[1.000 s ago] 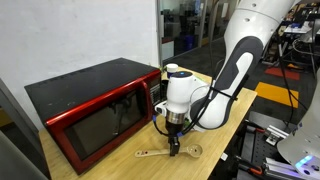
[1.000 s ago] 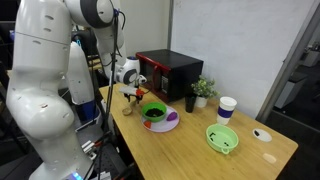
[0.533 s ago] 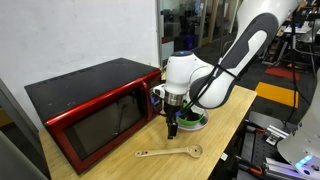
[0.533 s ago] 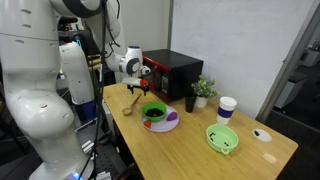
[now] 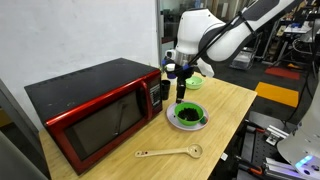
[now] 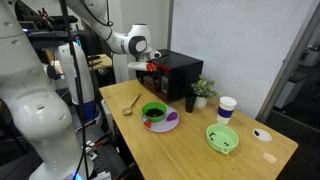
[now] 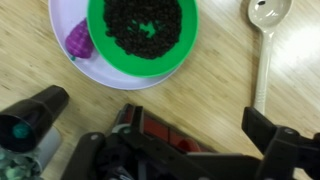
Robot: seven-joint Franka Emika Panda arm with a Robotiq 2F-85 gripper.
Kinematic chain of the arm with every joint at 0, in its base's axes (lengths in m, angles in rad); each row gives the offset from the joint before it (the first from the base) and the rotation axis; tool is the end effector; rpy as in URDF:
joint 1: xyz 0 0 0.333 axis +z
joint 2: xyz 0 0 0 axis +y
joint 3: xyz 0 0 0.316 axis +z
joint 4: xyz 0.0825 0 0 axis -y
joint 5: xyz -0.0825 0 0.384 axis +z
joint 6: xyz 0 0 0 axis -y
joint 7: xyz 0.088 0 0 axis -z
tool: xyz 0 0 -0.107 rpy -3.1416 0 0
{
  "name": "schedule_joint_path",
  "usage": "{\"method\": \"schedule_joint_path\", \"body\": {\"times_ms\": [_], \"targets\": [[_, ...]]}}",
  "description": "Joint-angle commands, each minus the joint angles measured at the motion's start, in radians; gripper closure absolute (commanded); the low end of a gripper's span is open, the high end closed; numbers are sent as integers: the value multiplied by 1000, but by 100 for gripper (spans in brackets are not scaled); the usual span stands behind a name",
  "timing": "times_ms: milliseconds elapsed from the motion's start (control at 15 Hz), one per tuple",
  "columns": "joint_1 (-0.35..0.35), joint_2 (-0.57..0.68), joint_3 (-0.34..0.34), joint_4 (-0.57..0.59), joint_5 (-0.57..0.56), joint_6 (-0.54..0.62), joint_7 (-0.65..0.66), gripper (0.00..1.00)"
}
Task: Move the spoon to the left
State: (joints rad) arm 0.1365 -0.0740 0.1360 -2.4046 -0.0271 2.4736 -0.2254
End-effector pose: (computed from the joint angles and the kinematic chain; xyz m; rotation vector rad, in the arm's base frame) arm 0.4781 0.1337 0.3558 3.0049 0.7967 0.2224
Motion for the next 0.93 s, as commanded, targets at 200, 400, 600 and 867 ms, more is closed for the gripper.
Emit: {"method": "schedule_joint_path", "body": {"times_ms": [200,400,600,867], "targets": [[-115,-159,-125,-81,-62,-116,64,0],[-181,-190,-163,-101,-127,-136,157,0],[-232,-235,-181,-123,-173,-156,257,0],[-238,-223,-185,-108,-179,-148,278,0]]}}
